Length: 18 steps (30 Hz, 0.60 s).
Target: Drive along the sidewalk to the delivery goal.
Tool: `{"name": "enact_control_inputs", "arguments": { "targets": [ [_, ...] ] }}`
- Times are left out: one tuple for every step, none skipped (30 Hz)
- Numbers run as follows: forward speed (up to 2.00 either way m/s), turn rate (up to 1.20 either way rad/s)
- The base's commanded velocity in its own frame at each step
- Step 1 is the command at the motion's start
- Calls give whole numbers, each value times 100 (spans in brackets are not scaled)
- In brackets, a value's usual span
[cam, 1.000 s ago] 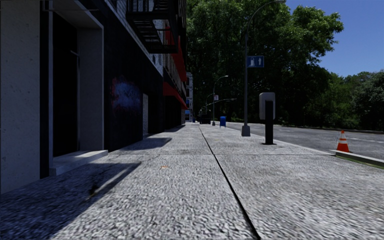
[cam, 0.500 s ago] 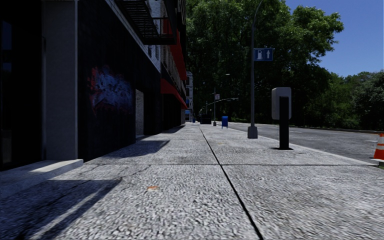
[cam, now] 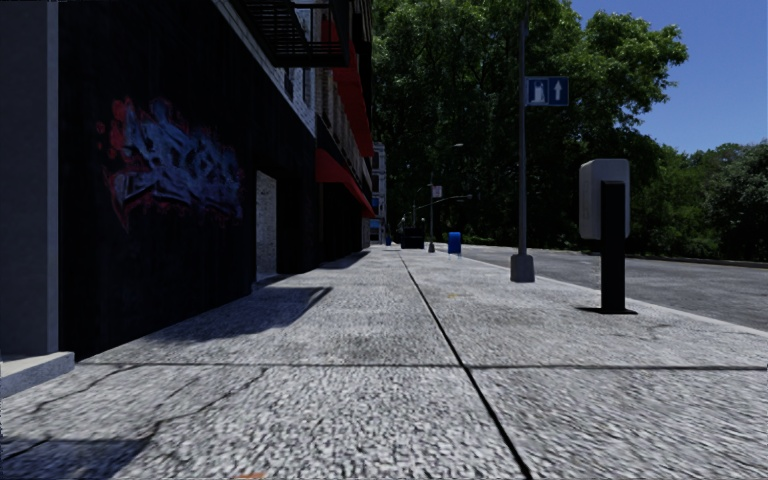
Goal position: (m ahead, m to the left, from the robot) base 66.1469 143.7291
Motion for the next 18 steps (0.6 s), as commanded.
{"name": "enact_control_inputs", "arguments": {
  "targets": [
    [200,0],
    [200,0],
    [200,0],
    [200,0],
    [200,0],
    [200,0],
    [200,0],
    [200,0],
    [200,0],
    [200,0],
    [200,0],
    [200,0],
    [200,0],
    [200,0],
    [200,0],
    [200,0],
    [200,0],
    [200,0]
  ]
}}
